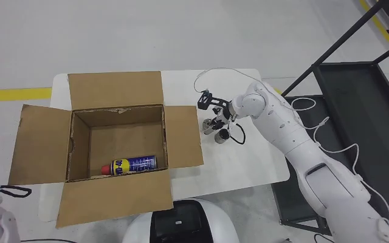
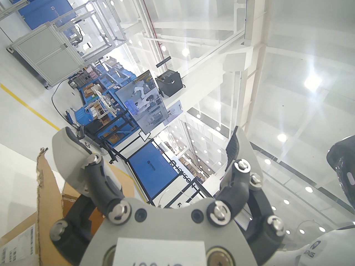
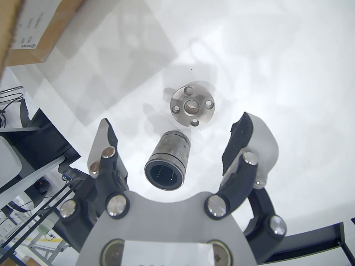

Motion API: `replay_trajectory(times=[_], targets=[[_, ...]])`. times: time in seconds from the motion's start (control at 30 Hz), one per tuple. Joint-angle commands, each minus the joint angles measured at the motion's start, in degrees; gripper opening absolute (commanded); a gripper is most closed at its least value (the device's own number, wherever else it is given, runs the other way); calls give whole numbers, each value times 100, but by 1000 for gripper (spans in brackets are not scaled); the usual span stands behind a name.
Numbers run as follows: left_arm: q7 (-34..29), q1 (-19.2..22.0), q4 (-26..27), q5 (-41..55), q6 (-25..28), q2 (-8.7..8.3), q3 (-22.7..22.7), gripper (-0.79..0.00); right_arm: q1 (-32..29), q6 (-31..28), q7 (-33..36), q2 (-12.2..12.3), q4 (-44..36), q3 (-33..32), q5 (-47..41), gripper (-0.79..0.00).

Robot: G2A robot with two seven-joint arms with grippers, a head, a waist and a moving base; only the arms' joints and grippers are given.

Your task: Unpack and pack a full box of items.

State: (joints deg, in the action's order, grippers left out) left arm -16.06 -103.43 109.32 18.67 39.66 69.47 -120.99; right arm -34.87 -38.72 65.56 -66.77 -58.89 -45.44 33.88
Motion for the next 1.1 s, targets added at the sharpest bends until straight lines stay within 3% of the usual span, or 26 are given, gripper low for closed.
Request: replay_trajectory(times=[0.0, 0.5, 1.07], targets=[[0, 0, 0, 0, 0, 0, 0, 0, 83, -16, -16, -2, 134, 161, -73, 0], [0, 0, 0, 0, 0, 0, 0, 0, 510, -156, -202, -243, 839, 1014, -305, 0], [0, 0, 0, 0, 0, 0, 0, 0, 792, 441, -767, -705, 1378, 1661, 717, 0]])
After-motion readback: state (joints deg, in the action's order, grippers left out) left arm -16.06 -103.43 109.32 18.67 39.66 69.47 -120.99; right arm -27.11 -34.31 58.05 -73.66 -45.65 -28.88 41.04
